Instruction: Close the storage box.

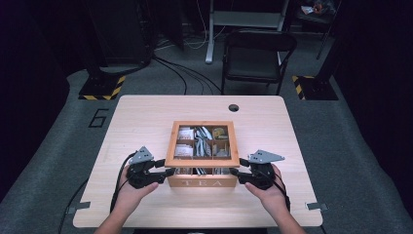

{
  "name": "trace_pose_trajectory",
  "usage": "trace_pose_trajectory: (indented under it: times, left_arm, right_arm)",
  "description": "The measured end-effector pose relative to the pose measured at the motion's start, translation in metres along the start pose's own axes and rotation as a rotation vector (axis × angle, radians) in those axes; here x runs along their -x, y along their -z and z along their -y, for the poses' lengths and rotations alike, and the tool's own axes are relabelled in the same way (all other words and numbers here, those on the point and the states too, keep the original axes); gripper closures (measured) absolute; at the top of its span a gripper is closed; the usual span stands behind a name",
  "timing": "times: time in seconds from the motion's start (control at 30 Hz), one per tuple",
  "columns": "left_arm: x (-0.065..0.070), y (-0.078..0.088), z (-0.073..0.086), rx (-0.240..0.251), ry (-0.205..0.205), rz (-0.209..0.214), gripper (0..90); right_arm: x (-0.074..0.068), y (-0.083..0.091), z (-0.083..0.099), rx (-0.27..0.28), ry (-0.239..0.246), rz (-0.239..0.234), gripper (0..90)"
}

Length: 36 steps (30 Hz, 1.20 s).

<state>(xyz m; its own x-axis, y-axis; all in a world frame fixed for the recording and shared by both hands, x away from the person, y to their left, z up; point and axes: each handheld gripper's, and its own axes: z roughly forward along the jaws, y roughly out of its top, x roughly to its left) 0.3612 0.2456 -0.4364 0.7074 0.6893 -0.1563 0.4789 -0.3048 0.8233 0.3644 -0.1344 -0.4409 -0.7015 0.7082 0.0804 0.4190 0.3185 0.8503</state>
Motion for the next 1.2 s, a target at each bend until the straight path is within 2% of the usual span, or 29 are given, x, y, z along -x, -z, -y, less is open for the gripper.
trace_pose_trajectory:
  times: [0.27, 0.43, 0.6, 0.7, 0.73, 0.83, 0.9, 0.97, 1.0, 1.07, 1.13, 1.2]
  left_arm:
    - [0.001, -0.002, 0.006, 0.003, -0.004, -0.004, 48.9]
    - [0.001, -0.002, 0.009, -0.015, -0.009, 0.004, 48.8]
    - [0.003, -0.005, 0.012, -0.028, 0.018, 0.001, 48.2]
    - [0.001, -0.005, 0.014, -0.04, 0.03, 0.017, 48.3]
    - [0.001, -0.006, 0.015, -0.032, 0.033, 0.011, 48.3]
    - [0.001, -0.005, 0.017, -0.051, 0.025, 0.006, 48.1]
    - [0.001, 0.0, 0.018, -0.013, 0.051, 0.02, 48.0]
    - [0.001, 0.005, 0.019, 0.012, 0.058, 0.012, 47.5]
    - [0.0, 0.007, 0.019, 0.01, 0.062, 0.006, 47.3]
    - [-0.003, 0.006, 0.021, 0.009, 0.08, -0.013, 46.9]
    - [-0.007, 0.006, 0.021, 0.005, 0.093, -0.018, 46.8]
    - [-0.01, 0.007, 0.022, -0.005, 0.091, -0.022, 46.7]
  right_arm:
    - [-0.001, -0.001, 0.005, -0.008, 0.007, 0.001, 50.1]
    - [-0.002, -0.003, 0.008, -0.019, 0.007, -0.008, 50.0]
    - [-0.003, -0.005, 0.013, -0.039, 0.01, -0.011, 50.0]
    - [-0.003, -0.007, 0.015, -0.045, 0.014, -0.013, 50.0]
    - [-0.002, -0.007, 0.016, -0.047, 0.024, -0.018, 50.0]
    - [-0.002, -0.008, 0.018, -0.055, 0.022, -0.019, 49.9]
    - [-0.002, -0.007, 0.019, -0.077, 0.025, -0.026, 49.7]
    - [-0.003, -0.006, 0.022, -0.101, 0.021, -0.02, 49.6]
    - [-0.003, -0.004, 0.023, -0.095, 0.016, -0.02, 50.0]
    - [0.0, 0.005, 0.021, -0.048, -0.002, -0.041, 50.0]
    - [0.002, 0.013, 0.018, -0.014, -0.021, -0.027, 49.9]
    - [0.005, 0.016, 0.017, -0.003, -0.036, -0.016, 49.6]
